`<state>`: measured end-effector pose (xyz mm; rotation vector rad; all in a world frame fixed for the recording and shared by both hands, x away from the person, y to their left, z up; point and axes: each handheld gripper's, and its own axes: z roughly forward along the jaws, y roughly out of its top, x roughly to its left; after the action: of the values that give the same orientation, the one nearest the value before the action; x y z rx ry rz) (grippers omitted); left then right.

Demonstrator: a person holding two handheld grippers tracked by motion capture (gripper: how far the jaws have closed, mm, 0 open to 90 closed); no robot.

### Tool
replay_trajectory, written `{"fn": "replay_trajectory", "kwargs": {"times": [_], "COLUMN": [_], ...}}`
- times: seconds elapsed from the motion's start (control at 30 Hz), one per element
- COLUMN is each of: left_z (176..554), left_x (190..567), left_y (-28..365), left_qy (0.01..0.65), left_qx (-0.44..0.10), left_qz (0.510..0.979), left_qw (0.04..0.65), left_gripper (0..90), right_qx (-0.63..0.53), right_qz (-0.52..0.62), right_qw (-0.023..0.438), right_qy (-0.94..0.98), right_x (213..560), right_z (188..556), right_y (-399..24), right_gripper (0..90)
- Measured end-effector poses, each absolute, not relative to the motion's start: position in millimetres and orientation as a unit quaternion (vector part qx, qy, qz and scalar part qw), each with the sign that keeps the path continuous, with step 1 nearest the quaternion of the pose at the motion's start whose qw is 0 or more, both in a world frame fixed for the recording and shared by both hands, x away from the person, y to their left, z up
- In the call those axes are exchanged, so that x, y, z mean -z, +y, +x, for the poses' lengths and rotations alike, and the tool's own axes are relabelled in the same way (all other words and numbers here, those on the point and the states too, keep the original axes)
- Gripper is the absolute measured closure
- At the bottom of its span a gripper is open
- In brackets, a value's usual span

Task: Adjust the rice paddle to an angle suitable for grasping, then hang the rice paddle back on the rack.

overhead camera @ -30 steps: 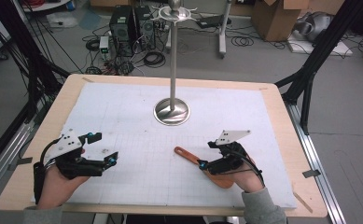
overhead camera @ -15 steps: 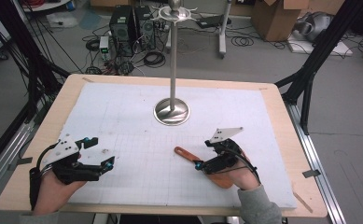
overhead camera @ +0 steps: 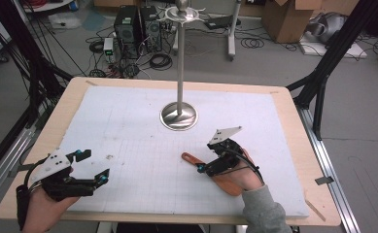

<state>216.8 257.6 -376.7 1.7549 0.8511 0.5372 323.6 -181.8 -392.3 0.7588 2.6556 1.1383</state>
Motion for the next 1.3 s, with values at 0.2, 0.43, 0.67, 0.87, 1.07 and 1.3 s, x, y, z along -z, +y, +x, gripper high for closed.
{"fn": "replay_trajectory", "kwargs": {"times": [0.2, 0.43, 0.67, 0.87, 1.07, 1.3], "left_z": [210.9, 208.3, 206.6, 203.8, 204.1, 204.2], "left_x": [375.7, 376.1, 379.2, 377.6, 377.8, 377.9], "left_y": [259.2, 263.1, 265.5, 267.3, 266.7, 266.1], "left_qy": [0.358, 0.361, 0.365, 0.364, 0.364, 0.363], "left_qx": [-0.228, -0.231, -0.229, -0.231, -0.232, -0.232], "left_qz": [0.733, 0.733, 0.734, 0.732, 0.732, 0.734], "left_qw": [0.531, 0.528, 0.525, 0.527, 0.526, 0.525], "left_gripper": [9.8, 9.7, 9.7, 9.7, 9.7, 9.8], "right_qx": [-0.363, -0.34, -0.314, -0.297, -0.278, -0.271], "right_qz": [0.258, 0.255, 0.253, 0.244, 0.245, 0.246], "right_qw": [0.078, 0.075, 0.067, 0.068, 0.068, 0.063], "right_qy": [0.892, 0.902, 0.913, 0.92, 0.926, 0.928], "right_x": [397.7, 401.6, 407.1, 411.0, 413.5, 418.4], "right_z": [328.5, 331.8, 334.4, 336.7, 335.5, 336.3], "right_y": [-177.9, -170.5, -163.0, -160.3, -157.8, -156.2], "right_gripper": [13.4, 14.2, 15.3, 19.7, 23.5, 30.1]}}
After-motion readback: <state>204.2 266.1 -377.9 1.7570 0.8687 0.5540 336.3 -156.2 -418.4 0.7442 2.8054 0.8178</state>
